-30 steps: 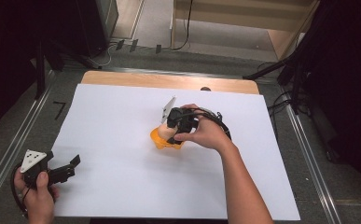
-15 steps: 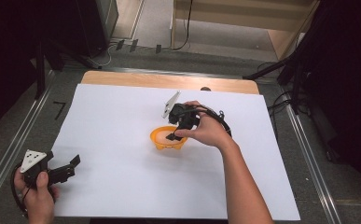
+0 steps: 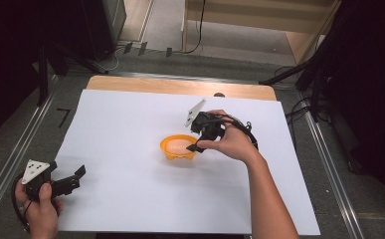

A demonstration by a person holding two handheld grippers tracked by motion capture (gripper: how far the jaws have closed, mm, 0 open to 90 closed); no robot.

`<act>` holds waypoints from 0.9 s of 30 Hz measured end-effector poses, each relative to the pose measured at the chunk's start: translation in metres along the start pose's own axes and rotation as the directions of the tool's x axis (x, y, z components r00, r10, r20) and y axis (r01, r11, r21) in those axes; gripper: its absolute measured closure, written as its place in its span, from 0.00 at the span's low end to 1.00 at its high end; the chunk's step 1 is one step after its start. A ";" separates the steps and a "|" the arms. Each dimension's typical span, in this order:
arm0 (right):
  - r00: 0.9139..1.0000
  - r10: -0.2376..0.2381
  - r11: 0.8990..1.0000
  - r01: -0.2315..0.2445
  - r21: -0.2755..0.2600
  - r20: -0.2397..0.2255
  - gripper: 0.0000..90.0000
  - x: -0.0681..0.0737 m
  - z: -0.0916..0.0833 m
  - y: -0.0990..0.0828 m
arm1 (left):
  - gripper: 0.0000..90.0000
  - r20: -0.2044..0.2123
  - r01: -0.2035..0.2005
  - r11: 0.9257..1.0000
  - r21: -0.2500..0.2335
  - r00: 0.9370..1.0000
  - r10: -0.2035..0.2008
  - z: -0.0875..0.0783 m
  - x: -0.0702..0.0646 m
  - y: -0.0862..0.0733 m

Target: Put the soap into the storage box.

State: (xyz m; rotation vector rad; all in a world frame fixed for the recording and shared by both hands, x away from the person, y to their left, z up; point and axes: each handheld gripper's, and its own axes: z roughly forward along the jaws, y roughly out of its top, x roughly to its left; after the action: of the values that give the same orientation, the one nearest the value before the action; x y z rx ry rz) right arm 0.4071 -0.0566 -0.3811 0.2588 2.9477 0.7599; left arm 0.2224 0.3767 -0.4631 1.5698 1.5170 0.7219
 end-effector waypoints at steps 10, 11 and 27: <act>0.998 0.056 0.998 -0.056 -0.022 0.027 0.27 -0.001 -0.015 -0.032 | 0.00 0.001 -0.004 1.000 0.001 1.000 0.004 0.000 0.000 0.000; 0.997 0.067 0.998 -0.066 -0.018 0.033 0.27 0.000 -0.016 -0.036 | 0.00 0.001 -0.005 1.000 0.001 1.000 0.005 0.000 0.000 0.000; 0.981 0.178 0.984 -0.175 -0.037 0.081 0.26 0.010 -0.034 -0.104 | 0.00 -0.007 -0.013 1.000 0.006 1.000 0.013 0.000 -0.001 0.000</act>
State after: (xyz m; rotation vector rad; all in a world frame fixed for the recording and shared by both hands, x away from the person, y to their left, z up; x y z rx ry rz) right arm 0.3784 -0.1603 -0.4027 0.5428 2.8592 0.7918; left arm 0.2224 0.3757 -0.4630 1.5845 1.5161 0.7319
